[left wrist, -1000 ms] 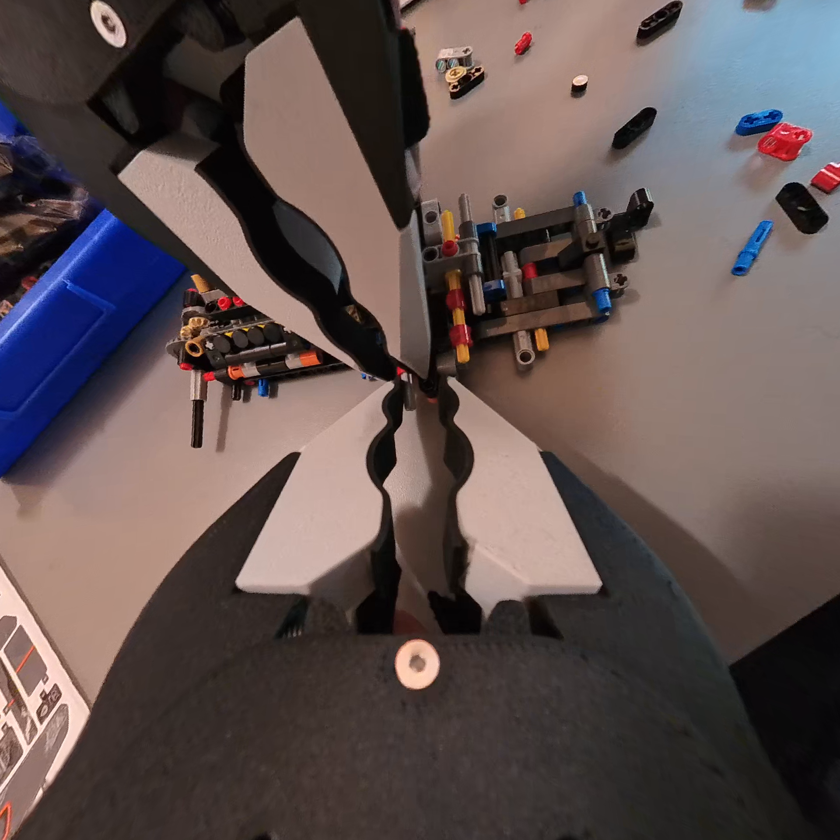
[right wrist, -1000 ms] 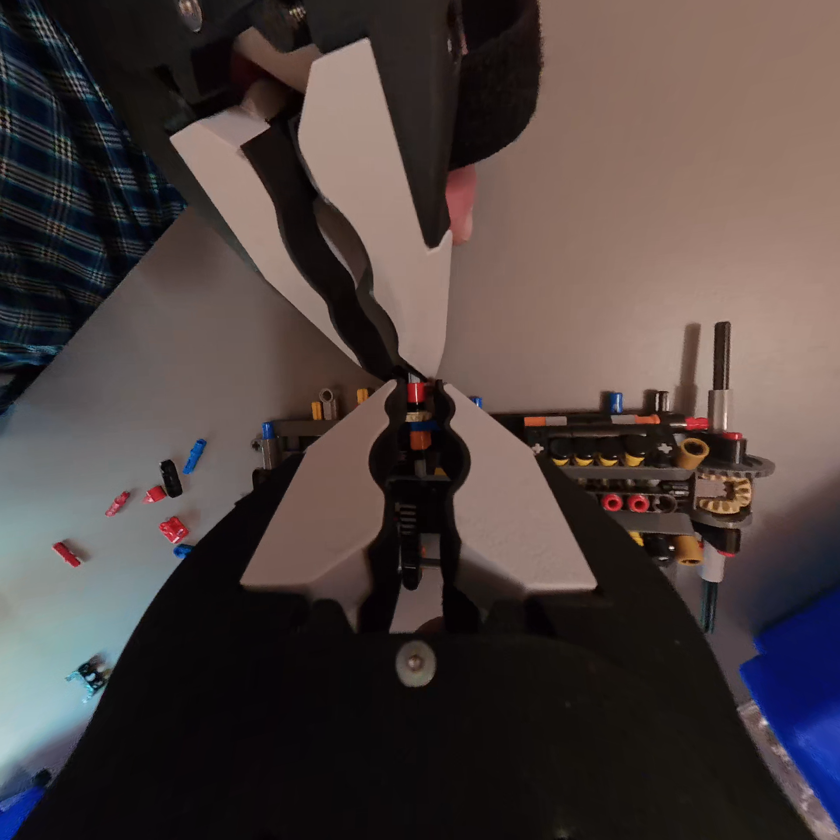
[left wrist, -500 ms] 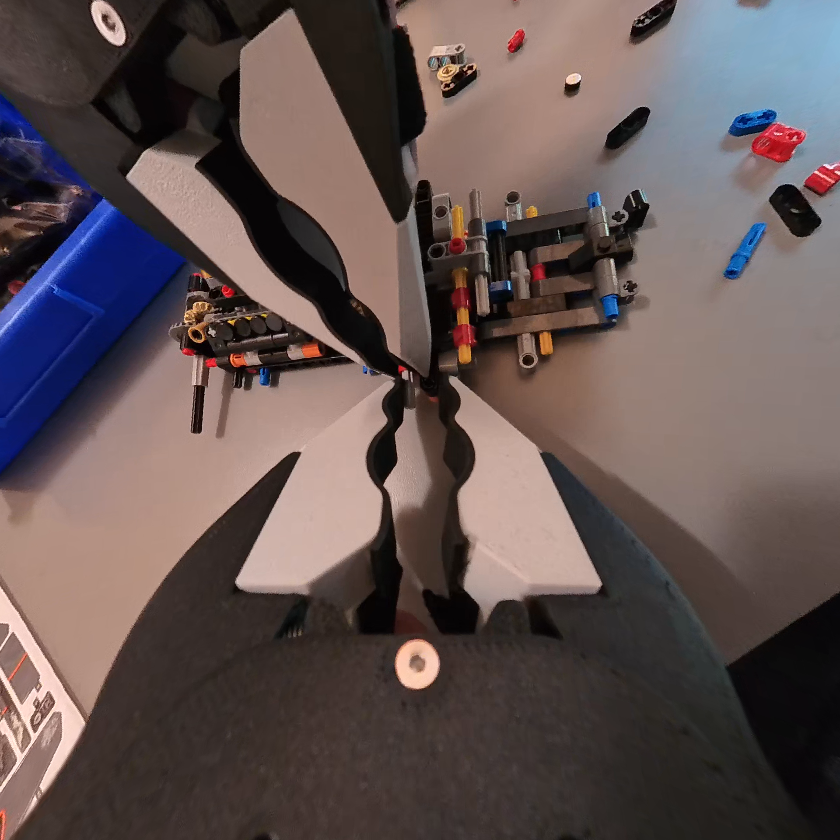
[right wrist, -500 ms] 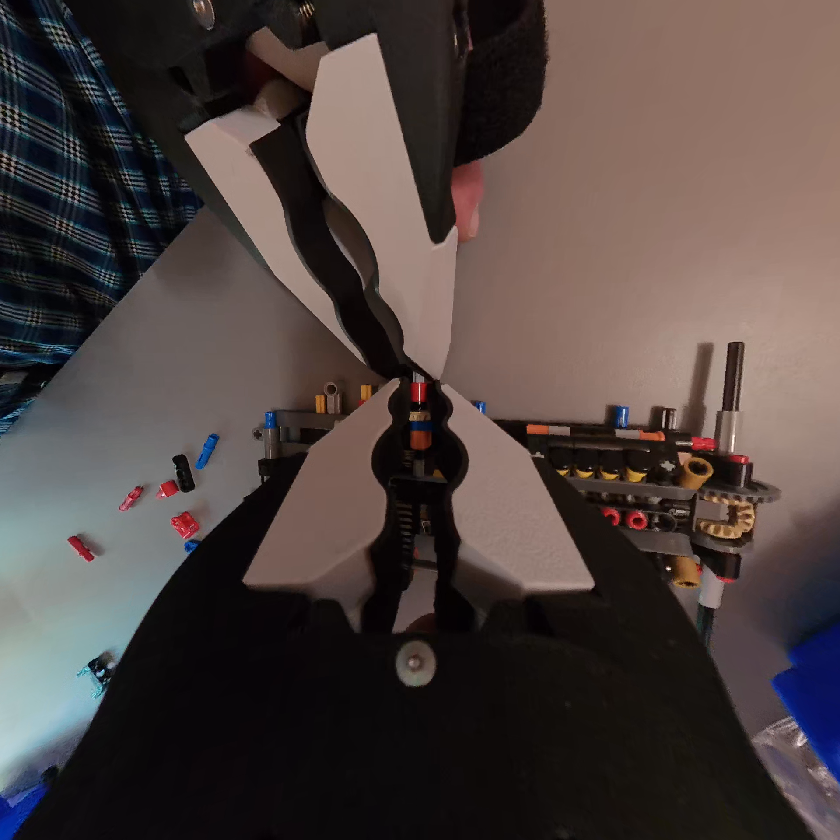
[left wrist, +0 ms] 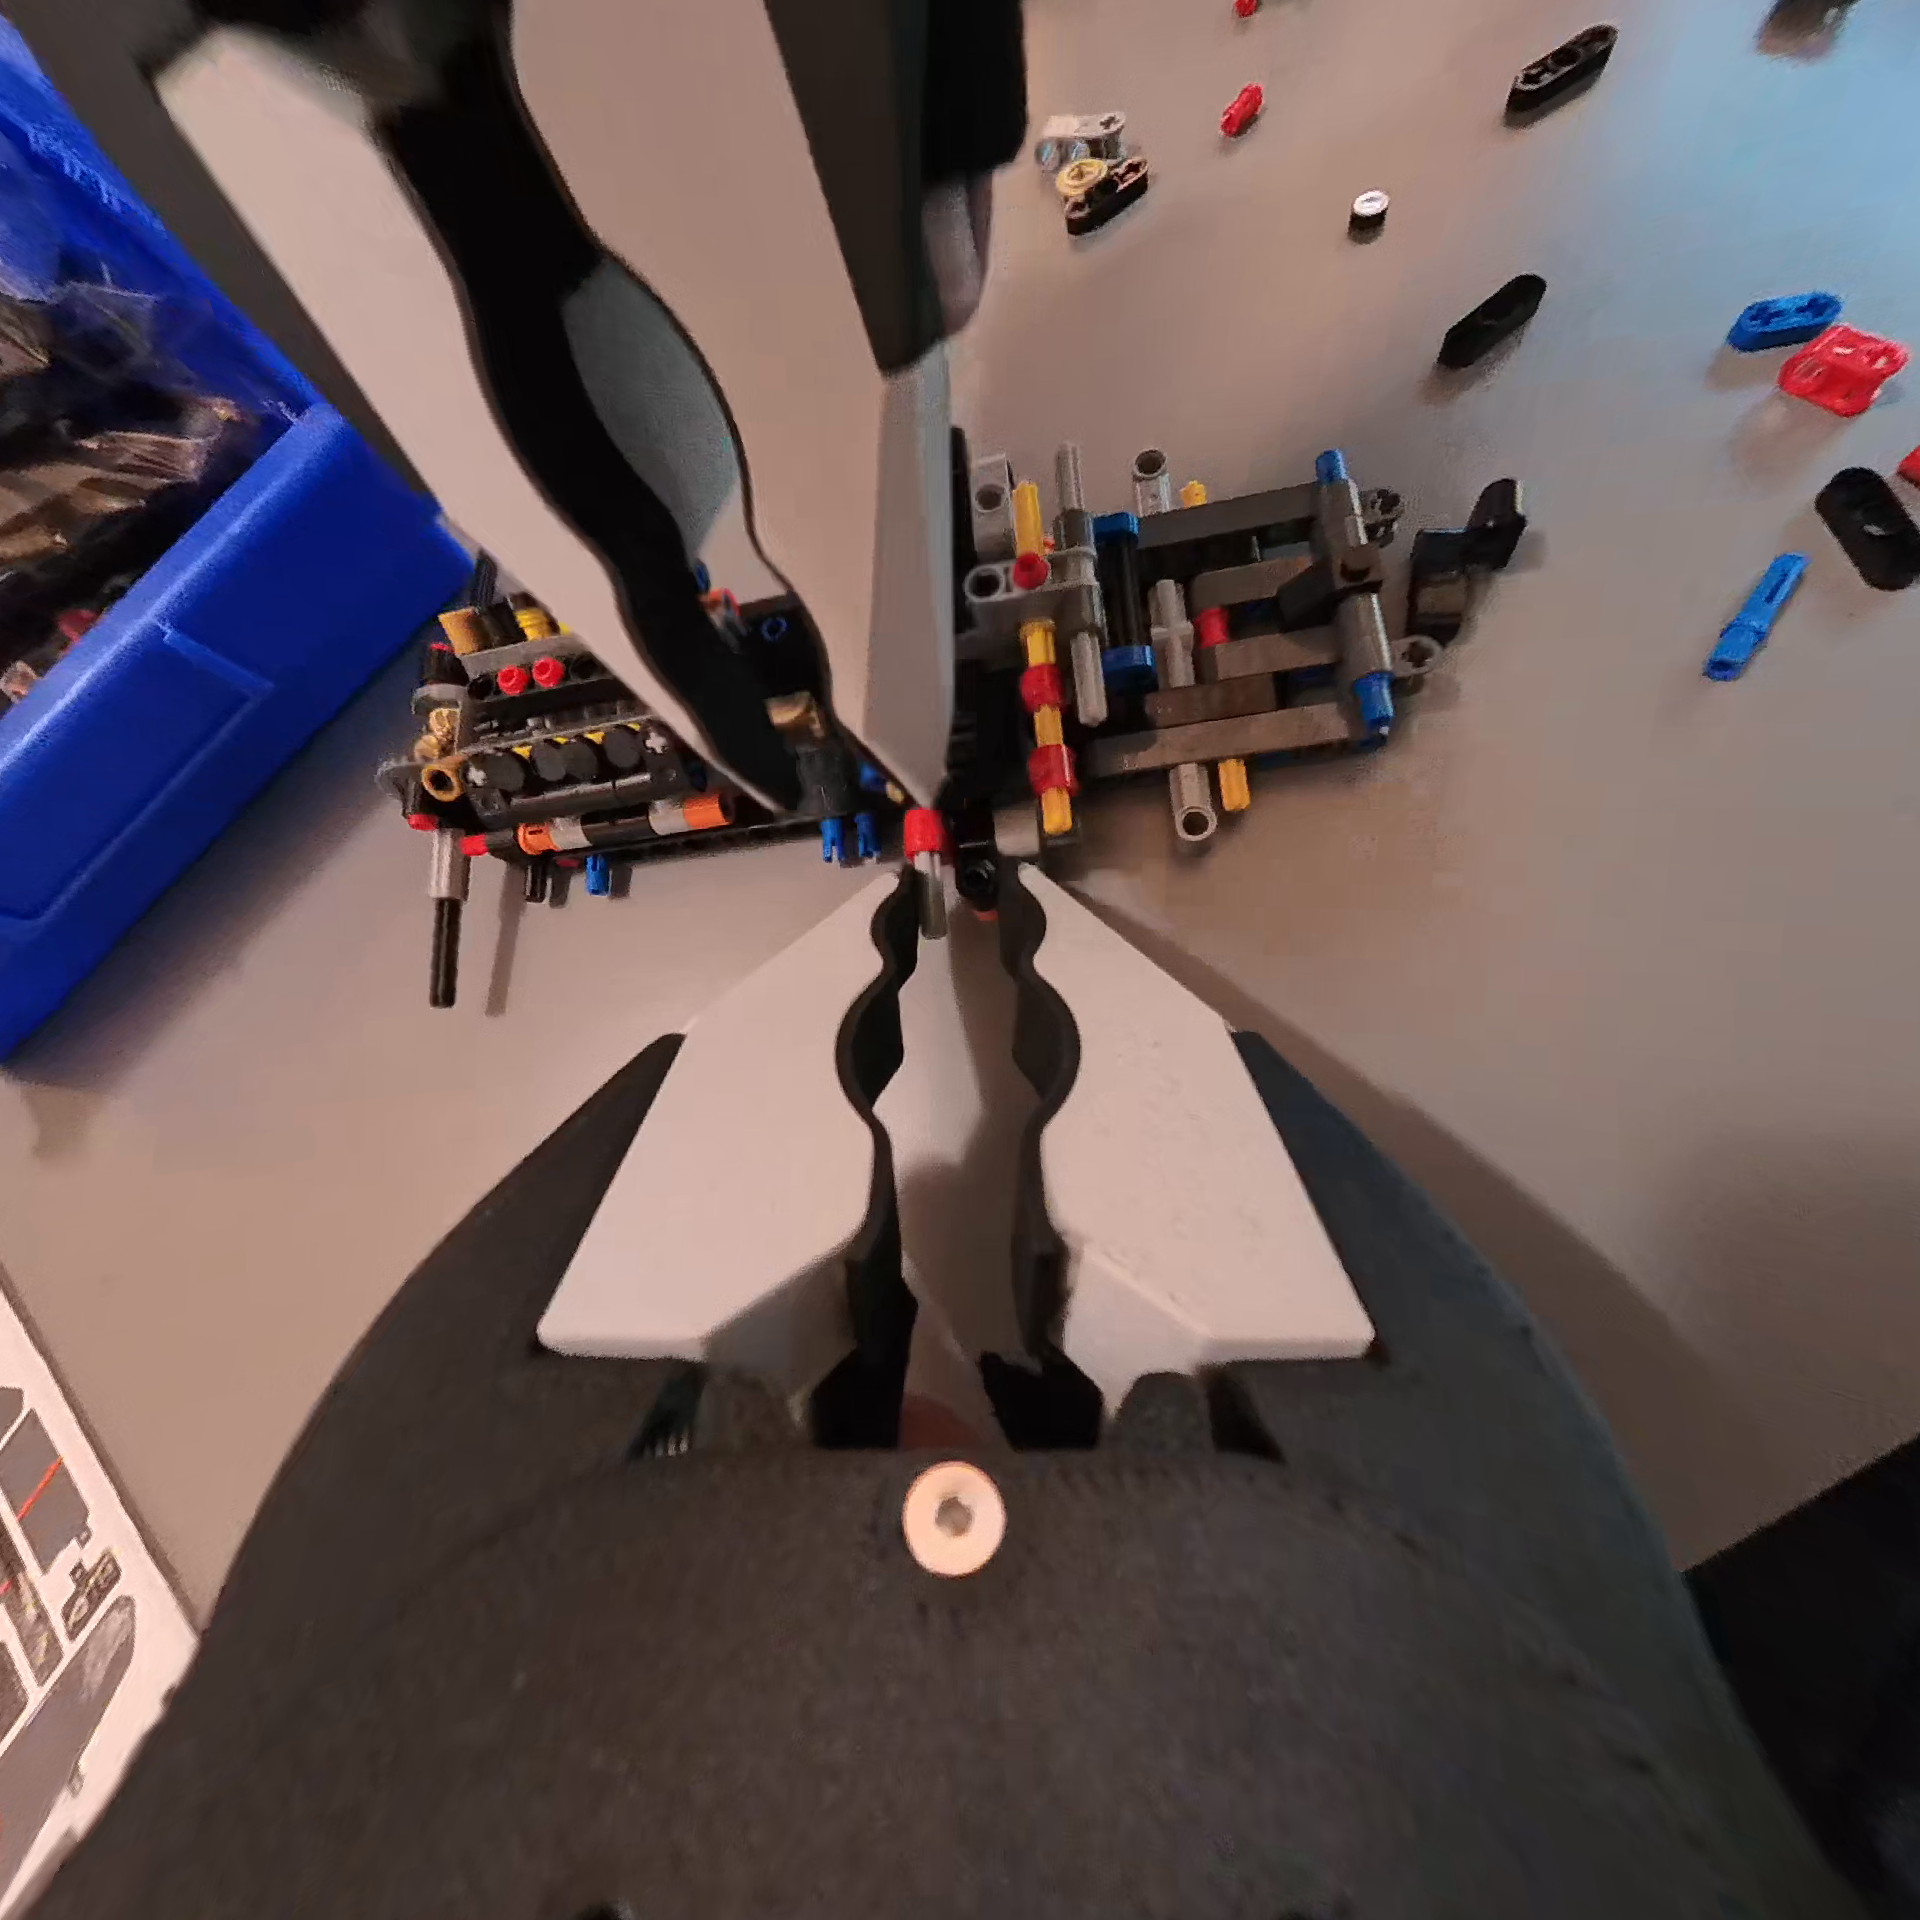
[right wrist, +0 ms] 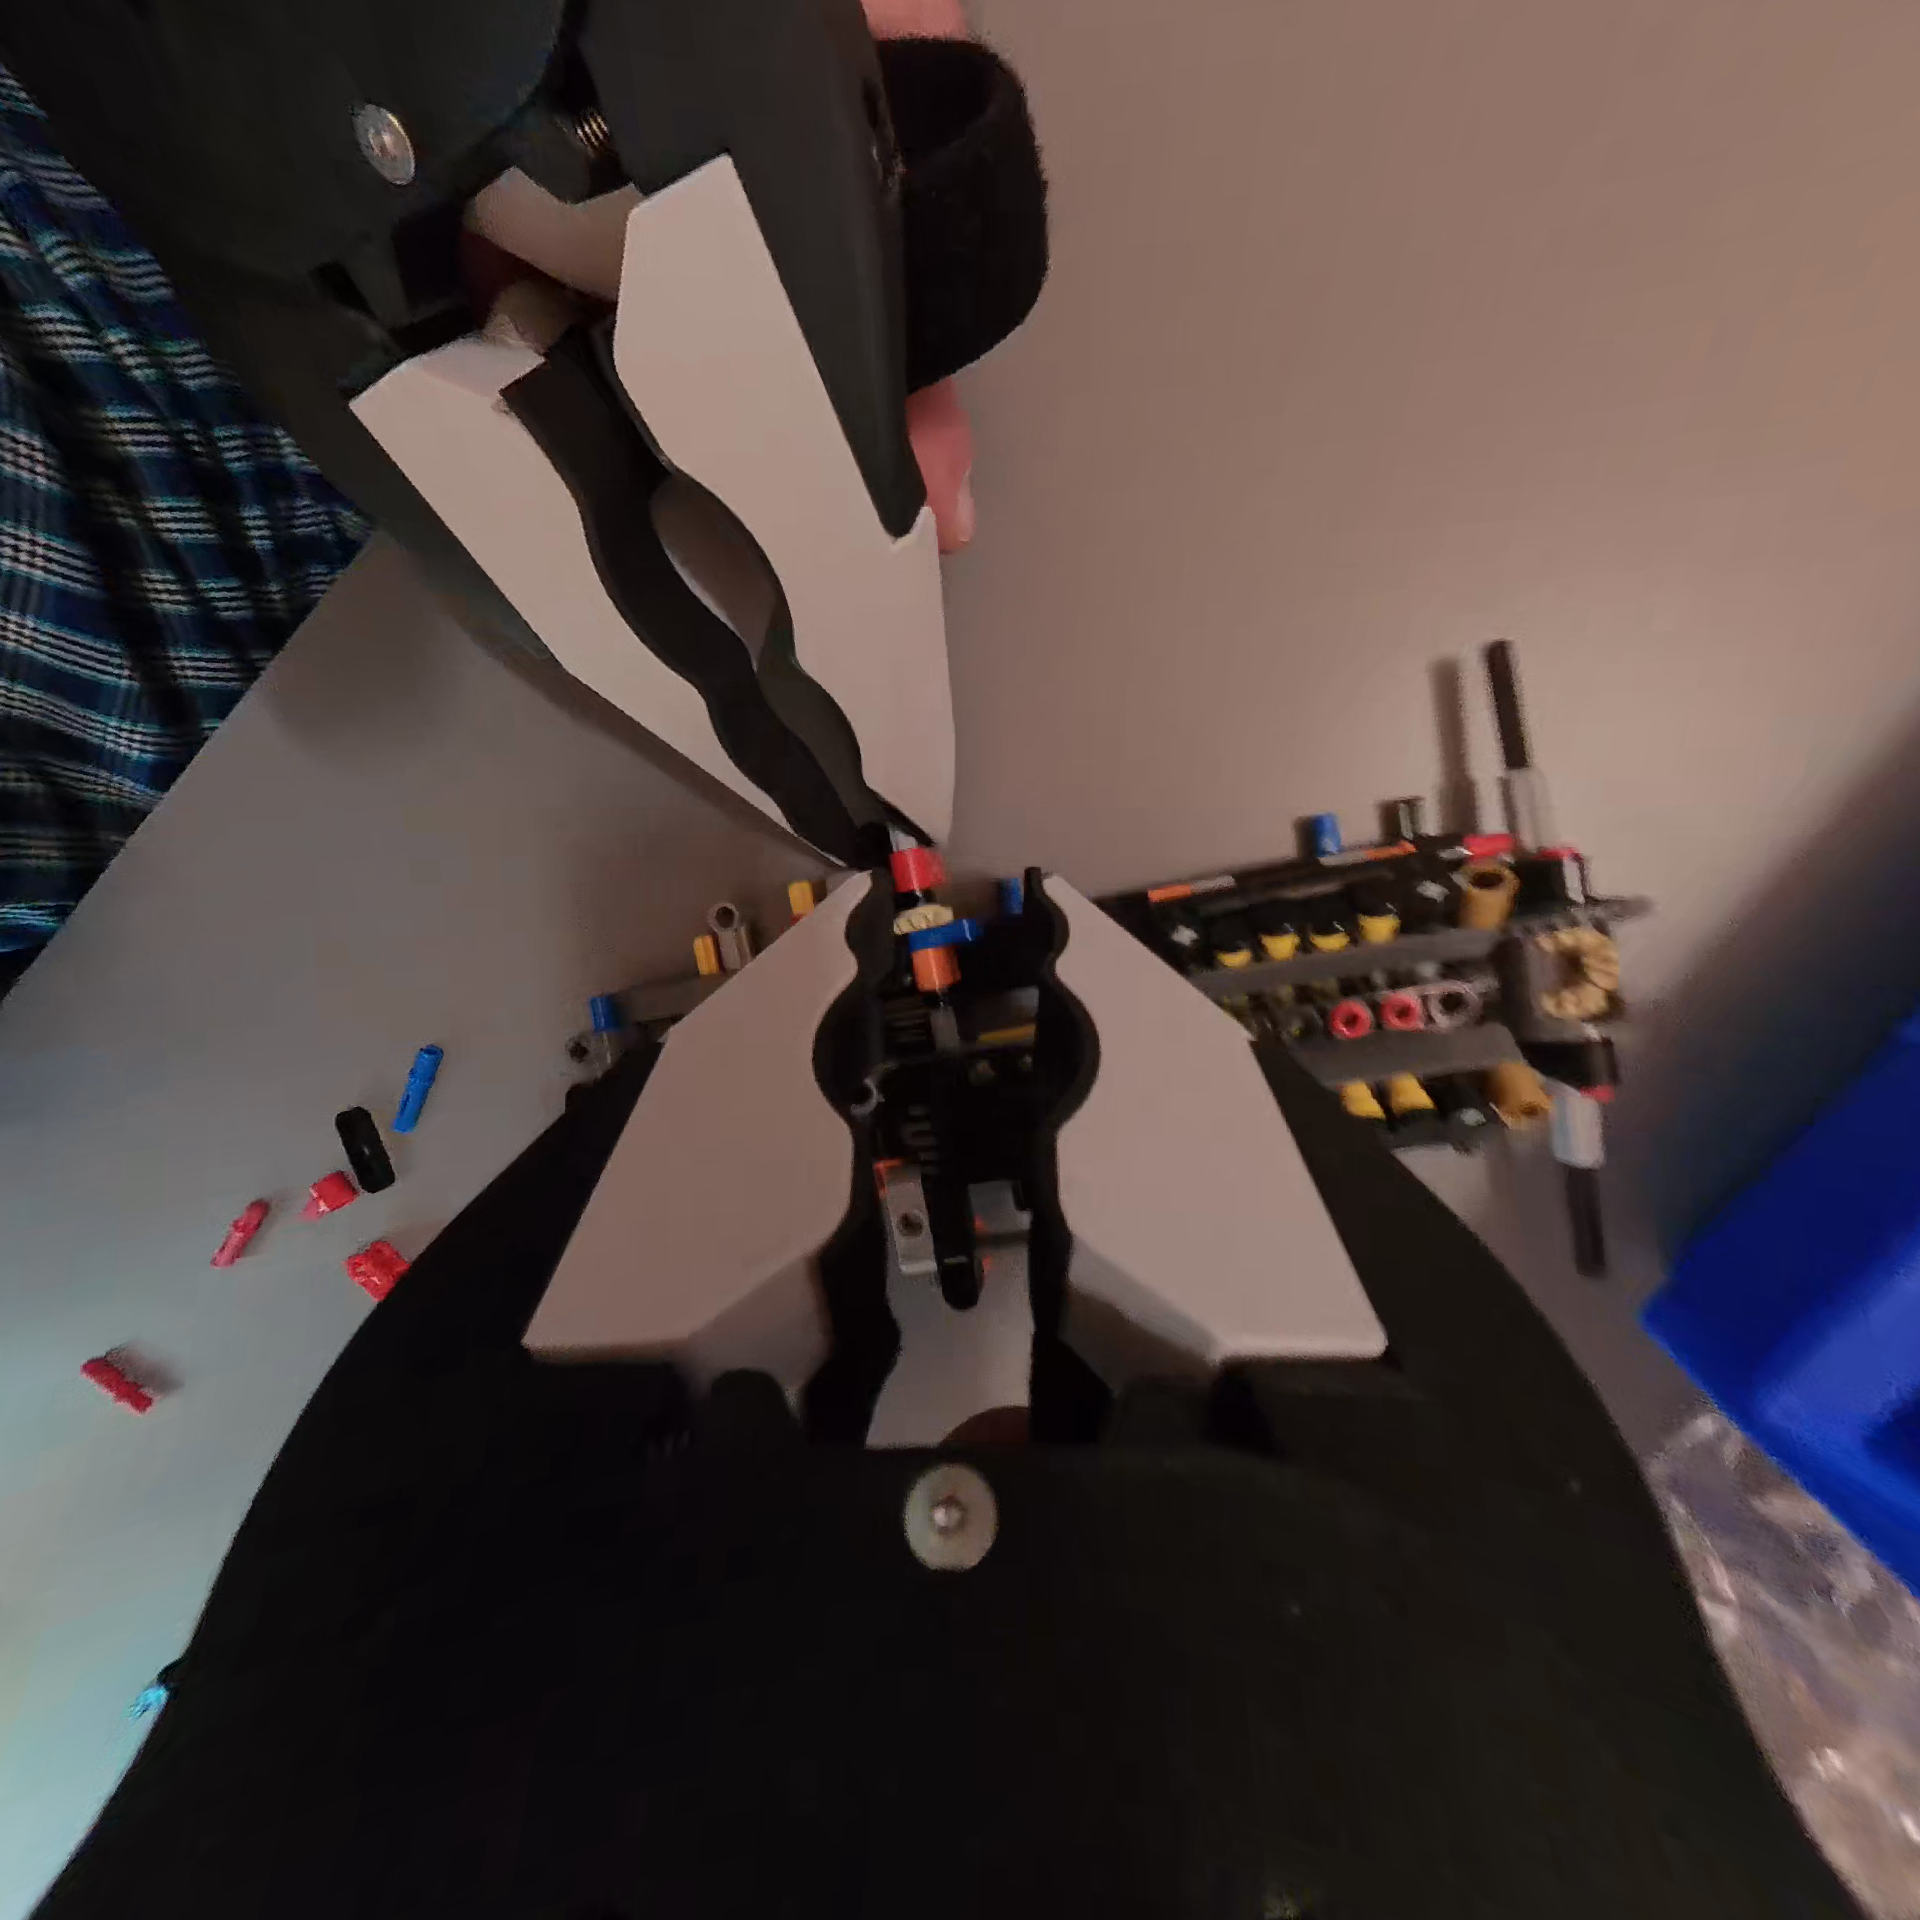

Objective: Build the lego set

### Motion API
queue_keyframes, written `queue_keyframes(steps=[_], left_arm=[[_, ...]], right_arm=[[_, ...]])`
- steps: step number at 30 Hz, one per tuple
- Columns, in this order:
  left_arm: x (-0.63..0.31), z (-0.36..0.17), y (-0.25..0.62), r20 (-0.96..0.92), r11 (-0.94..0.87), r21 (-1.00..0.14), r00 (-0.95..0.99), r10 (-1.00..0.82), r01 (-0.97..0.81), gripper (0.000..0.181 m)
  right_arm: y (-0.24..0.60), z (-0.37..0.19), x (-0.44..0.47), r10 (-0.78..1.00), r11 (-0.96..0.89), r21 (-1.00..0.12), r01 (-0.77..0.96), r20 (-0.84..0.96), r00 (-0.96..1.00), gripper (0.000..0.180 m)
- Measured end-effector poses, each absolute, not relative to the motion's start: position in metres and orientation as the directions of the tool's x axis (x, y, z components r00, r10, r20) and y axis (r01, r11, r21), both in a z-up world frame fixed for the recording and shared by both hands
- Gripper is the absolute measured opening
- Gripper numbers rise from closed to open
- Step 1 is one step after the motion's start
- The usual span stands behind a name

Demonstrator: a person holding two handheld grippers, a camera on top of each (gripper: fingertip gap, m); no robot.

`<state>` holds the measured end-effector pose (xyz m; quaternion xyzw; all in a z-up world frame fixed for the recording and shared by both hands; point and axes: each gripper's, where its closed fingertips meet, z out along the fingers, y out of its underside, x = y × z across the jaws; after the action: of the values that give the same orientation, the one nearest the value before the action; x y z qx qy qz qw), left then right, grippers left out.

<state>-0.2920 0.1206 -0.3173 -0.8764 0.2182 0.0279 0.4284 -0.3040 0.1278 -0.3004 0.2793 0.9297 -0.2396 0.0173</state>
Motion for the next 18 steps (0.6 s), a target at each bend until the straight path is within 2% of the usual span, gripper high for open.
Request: queue_keyframes(steps=[1, 6, 9, 13, 18], left_arm=[[-0.292, -0.317, 0.120, -0.231, -0.541, -0.740, 0.906, -0.354, -0.400, 0.013], [-0.290, -0.308, 0.119, -0.182, -0.520, -0.783, 0.925, -0.333, -0.341, 0.019], [-0.295, -0.300, 0.112, -0.175, -0.509, -0.798, 0.932, -0.317, -0.323, 0.025], [-0.296, -0.294, 0.100, -0.171, -0.504, -0.808, 0.940, -0.296, -0.306, 0.031], [-0.290, -0.296, 0.091, -0.179, -0.513, -0.800, 0.939, -0.293, -0.313, 0.031]], right_arm=[[0.131, -0.295, -0.304, 0.525, 0.720, -0.449, 0.530, -0.147, -0.838, 0.020], [0.143, -0.257, -0.284, 0.583, 0.693, -0.506, 0.514, -0.026, -0.812, 0.019], [0.133, -0.246, -0.240, 0.572, 0.686, -0.519, 0.510, -0.050, -0.819, 0.013], [0.125, -0.263, -0.185, 0.595, 0.675, -0.498, 0.545, -0.069, -0.801, 0.010], [0.131, -0.289, -0.168, 0.718, 0.595, -0.502, 0.627, -0.020, -0.696, 0.015]])
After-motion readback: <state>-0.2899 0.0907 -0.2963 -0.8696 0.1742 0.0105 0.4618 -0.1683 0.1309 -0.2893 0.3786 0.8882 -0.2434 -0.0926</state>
